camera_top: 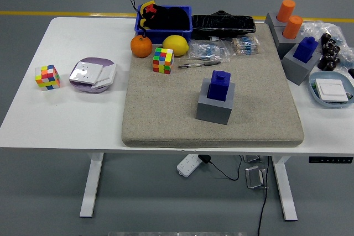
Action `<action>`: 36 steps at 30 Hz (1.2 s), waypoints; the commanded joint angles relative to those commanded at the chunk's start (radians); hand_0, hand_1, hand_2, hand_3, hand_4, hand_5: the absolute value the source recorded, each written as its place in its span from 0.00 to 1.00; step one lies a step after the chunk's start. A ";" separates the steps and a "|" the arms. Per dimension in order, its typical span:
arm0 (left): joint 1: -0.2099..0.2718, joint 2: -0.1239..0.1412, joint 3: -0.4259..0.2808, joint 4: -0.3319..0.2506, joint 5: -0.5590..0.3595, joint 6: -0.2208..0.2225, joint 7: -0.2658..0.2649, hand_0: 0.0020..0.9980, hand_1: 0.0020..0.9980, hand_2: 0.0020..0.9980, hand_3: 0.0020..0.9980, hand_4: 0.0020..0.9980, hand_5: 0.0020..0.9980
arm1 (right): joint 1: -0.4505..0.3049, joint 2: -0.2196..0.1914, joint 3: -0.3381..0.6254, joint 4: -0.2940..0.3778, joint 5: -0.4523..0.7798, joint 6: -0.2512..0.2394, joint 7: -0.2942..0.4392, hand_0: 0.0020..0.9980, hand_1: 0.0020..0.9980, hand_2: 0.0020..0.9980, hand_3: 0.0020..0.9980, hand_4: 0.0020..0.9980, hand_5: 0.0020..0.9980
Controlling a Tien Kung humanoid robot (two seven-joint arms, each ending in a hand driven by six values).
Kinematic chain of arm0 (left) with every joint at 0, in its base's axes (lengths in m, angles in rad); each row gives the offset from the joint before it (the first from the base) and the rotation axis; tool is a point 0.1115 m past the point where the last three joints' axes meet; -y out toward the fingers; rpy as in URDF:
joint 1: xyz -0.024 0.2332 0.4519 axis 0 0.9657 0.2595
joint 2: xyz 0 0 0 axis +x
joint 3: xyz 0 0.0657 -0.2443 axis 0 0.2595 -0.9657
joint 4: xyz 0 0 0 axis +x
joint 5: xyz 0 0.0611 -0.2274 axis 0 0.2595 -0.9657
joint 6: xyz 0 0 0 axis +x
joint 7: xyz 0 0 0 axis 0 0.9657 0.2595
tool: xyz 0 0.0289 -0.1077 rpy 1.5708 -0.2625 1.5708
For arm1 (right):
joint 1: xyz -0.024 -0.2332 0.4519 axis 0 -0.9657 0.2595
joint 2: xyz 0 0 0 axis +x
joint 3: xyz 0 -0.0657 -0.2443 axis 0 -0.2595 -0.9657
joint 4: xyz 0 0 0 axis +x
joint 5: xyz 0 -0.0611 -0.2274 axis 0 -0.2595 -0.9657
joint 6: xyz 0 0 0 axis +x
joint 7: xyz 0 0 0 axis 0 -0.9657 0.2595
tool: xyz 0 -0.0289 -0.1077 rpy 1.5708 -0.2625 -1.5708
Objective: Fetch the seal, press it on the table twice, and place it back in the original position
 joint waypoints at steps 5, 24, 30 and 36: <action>-0.004 -0.003 -0.003 -0.001 0.003 0.000 0.000 0.82 0.81 0.79 0.84 0.79 0.40 | -0.007 0.003 0.026 0.011 -0.007 0.000 -0.006 0.82 0.72 0.71 0.70 1.00 0.27; -0.013 -0.004 -0.003 -0.002 0.005 0.010 0.003 0.81 0.81 0.79 0.84 0.79 0.40 | -0.022 0.003 0.076 0.047 -0.005 0.003 -0.020 0.80 0.68 0.67 0.67 1.00 0.26; -0.015 -0.002 -0.002 -0.001 0.003 0.009 0.002 0.81 0.81 0.79 0.84 0.79 0.40 | -0.025 0.003 0.082 0.059 -0.005 0.005 -0.024 0.80 0.67 0.67 0.67 1.00 0.26; -0.017 -0.002 -0.006 -0.002 0.007 0.010 0.002 0.81 0.81 0.79 0.84 0.79 0.40 | -0.029 0.005 0.086 0.071 -0.003 0.006 -0.027 0.80 0.66 0.66 0.65 0.99 0.25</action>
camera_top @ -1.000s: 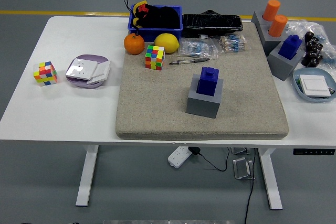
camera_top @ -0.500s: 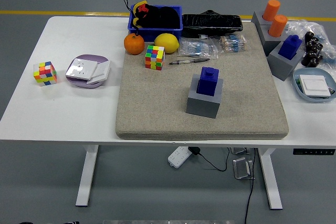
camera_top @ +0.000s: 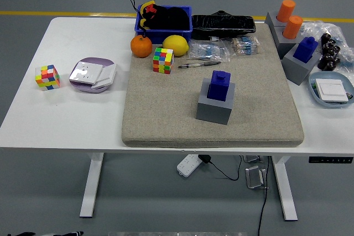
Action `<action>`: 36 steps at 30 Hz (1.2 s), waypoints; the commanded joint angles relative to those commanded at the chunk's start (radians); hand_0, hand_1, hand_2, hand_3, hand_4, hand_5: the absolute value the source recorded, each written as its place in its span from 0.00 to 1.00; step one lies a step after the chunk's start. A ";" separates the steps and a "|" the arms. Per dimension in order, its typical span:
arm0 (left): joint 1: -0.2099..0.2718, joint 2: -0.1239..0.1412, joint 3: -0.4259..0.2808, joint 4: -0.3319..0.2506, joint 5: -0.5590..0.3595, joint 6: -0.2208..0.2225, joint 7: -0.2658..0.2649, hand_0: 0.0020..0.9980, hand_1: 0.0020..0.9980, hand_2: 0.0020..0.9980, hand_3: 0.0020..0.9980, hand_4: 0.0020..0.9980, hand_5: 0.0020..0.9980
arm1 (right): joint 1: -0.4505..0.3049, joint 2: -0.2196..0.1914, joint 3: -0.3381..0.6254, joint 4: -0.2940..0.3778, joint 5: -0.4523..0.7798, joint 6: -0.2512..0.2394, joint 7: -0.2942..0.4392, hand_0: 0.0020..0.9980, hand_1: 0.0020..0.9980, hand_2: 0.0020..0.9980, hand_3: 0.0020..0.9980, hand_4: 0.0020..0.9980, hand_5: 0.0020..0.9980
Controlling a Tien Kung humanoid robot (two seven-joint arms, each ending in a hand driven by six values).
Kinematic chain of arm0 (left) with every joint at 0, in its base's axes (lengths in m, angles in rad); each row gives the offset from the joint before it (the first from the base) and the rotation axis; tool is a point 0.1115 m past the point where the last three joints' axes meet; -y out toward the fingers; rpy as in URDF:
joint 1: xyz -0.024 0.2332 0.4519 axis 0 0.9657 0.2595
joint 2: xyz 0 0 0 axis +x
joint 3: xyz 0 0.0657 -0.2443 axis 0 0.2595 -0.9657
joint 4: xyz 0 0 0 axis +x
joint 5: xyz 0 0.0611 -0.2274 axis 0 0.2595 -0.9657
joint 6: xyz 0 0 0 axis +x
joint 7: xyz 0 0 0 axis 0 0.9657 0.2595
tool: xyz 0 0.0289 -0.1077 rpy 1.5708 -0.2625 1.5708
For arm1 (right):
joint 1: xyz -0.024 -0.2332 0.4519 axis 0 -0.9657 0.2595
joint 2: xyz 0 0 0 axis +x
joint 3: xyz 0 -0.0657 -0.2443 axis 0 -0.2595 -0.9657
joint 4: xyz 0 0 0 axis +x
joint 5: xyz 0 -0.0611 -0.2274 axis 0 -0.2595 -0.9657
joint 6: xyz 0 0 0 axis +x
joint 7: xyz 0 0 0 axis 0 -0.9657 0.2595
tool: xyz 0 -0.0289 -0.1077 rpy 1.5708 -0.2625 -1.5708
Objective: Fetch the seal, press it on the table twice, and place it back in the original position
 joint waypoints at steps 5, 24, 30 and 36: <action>0.001 -0.001 0.003 -0.001 -0.002 0.001 0.001 0.81 0.81 0.79 0.84 0.79 0.40 | -0.005 -0.001 0.001 0.008 0.001 0.001 -0.001 0.80 0.65 0.65 0.65 0.98 0.24; -0.007 0.008 0.019 -0.003 -0.004 -0.001 0.002 0.81 0.81 0.79 0.84 0.79 0.41 | -0.024 0.007 0.014 0.006 -0.006 0.003 -0.005 0.79 0.65 0.64 0.63 0.95 0.21; 0.011 0.009 0.054 0.000 -0.034 -0.001 0.003 0.81 0.81 0.79 0.84 0.79 0.40 | -0.031 0.010 0.016 -0.008 -0.021 0.011 -0.015 0.79 0.65 0.64 0.63 0.94 0.20; 0.011 0.009 0.064 0.002 -0.045 -0.001 0.003 0.81 0.81 0.79 0.83 0.79 0.40 | -0.024 0.010 0.022 -0.014 -0.025 0.014 -0.019 0.79 0.65 0.64 0.63 0.94 0.20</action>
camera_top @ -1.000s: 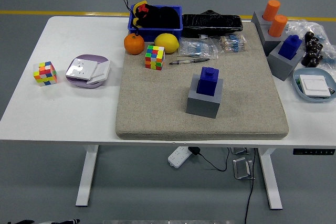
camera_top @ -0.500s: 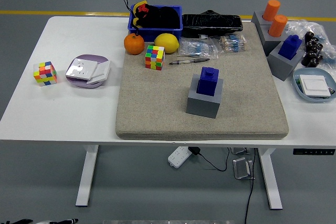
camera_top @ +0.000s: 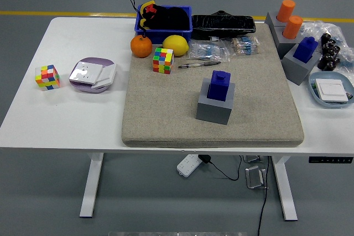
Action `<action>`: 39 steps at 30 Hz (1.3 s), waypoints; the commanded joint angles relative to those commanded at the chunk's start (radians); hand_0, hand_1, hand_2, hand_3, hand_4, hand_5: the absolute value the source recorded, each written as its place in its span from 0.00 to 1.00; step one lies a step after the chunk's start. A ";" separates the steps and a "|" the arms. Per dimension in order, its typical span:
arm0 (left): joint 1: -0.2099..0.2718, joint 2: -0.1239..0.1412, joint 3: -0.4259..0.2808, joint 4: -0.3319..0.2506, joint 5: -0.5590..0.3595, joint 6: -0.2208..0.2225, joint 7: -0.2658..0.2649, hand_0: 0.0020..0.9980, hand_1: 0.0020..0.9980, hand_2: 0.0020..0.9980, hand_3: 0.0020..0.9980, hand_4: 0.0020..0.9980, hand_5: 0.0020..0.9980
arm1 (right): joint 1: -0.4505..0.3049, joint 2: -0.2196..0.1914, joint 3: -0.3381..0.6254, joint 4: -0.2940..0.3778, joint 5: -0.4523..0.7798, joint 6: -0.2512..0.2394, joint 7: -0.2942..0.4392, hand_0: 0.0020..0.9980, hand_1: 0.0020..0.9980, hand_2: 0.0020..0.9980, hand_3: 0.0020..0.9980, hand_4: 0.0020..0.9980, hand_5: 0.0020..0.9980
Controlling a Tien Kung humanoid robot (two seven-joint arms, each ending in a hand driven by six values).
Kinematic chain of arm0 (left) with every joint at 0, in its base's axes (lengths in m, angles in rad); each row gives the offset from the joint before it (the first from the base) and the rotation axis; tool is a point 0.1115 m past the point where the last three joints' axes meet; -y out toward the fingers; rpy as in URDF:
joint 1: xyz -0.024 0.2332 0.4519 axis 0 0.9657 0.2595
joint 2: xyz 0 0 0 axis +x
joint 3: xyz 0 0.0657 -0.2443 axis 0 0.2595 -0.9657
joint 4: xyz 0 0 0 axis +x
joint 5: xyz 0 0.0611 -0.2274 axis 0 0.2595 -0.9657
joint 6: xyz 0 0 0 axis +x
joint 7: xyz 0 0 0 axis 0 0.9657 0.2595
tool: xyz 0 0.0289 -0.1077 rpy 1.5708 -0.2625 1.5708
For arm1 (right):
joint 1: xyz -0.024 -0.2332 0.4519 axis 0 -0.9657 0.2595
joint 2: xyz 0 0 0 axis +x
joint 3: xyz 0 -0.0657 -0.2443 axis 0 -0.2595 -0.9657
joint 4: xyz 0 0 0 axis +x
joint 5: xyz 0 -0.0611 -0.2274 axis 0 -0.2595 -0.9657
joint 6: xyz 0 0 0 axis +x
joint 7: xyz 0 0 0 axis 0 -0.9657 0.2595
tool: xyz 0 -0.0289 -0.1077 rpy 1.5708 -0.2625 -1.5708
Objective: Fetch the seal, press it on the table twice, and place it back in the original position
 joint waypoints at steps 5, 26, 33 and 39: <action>-0.008 -0.002 -0.013 0.002 0.000 -0.001 0.000 0.81 0.81 0.79 0.84 0.79 0.40 | 0.011 0.000 0.004 -0.004 0.001 0.001 -0.002 0.79 0.65 0.64 0.63 0.93 0.19; -0.014 0.001 -0.028 0.002 0.008 -0.001 -0.001 0.81 0.81 0.79 0.84 0.78 0.40 | 0.023 0.003 -0.004 -0.004 0.000 0.002 -0.006 0.79 0.64 0.64 0.63 0.92 0.19; -0.012 0.000 -0.026 0.003 0.007 0.000 0.000 0.81 0.81 0.79 0.84 0.78 0.40 | 0.024 0.003 -0.006 0.000 0.002 0.001 -0.007 0.79 0.64 0.63 0.63 0.92 0.19; -0.012 -0.001 -0.031 0.003 0.009 0.000 -0.001 0.81 0.81 0.79 0.84 0.78 0.40 | 0.024 0.002 -0.005 0.003 0.001 0.001 -0.007 0.79 0.64 0.63 0.63 0.92 0.19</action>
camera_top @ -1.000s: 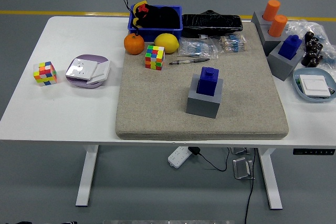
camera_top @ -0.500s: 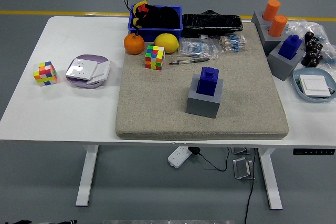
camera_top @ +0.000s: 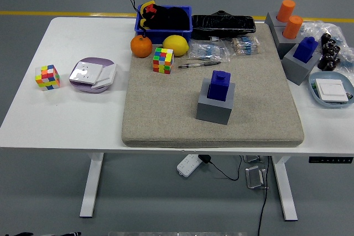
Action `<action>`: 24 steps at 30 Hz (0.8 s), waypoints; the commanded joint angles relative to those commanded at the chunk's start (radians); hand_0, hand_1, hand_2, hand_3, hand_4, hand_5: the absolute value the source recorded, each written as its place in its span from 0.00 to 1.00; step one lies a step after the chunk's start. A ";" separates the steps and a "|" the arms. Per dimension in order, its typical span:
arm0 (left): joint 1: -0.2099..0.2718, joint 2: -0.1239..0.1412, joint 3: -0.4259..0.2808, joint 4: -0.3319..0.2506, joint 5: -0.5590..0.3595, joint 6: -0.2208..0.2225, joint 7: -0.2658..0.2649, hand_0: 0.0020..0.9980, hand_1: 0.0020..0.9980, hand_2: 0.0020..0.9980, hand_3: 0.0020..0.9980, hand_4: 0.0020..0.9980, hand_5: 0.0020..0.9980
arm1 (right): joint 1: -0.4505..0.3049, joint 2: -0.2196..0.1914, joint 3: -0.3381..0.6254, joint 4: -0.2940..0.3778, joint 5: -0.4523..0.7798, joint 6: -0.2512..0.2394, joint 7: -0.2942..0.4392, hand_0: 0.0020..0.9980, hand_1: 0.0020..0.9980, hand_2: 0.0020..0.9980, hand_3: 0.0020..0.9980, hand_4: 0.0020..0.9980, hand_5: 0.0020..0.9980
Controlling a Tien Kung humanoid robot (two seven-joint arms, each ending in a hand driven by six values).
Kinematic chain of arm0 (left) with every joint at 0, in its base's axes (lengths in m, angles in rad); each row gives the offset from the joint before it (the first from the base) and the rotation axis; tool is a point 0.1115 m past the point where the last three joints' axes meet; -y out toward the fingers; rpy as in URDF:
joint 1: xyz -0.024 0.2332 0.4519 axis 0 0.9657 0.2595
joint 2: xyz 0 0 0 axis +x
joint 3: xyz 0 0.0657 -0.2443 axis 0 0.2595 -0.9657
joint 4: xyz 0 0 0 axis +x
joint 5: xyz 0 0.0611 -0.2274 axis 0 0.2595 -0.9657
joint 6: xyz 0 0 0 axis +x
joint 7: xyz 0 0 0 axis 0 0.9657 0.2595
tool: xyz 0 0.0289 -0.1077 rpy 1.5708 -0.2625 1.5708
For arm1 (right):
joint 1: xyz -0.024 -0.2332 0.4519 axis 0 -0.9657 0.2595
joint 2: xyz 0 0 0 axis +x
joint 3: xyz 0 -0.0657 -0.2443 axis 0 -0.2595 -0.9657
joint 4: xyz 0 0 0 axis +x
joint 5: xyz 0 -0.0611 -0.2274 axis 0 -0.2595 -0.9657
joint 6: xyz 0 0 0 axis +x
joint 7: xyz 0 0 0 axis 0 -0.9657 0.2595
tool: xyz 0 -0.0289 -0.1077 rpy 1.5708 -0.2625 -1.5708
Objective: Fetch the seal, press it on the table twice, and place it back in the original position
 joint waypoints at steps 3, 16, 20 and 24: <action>-0.002 0.000 -0.003 0.000 0.003 0.000 0.000 0.81 0.81 0.79 0.84 0.78 0.40 | 0.001 0.000 0.002 0.001 0.000 0.000 0.000 0.79 0.64 0.63 0.63 0.92 0.19; -0.002 0.000 -0.003 0.000 0.003 0.001 0.000 0.81 0.81 0.79 0.84 0.78 0.40 | 0.001 0.000 0.002 0.003 -0.001 -0.001 0.000 0.79 0.64 0.63 0.63 0.91 0.18; -0.002 -0.001 -0.003 0.000 0.003 0.000 0.000 0.81 0.81 0.79 0.84 0.78 0.40 | 0.001 0.000 0.002 0.005 -0.001 -0.001 -0.001 0.79 0.64 0.63 0.63 0.91 0.19; -0.003 -0.001 -0.003 0.000 0.003 0.000 0.000 0.81 0.81 0.79 0.84 0.78 0.40 | 0.002 0.001 0.001 0.007 0.000 -0.002 -0.002 0.79 0.64 0.63 0.63 0.91 0.19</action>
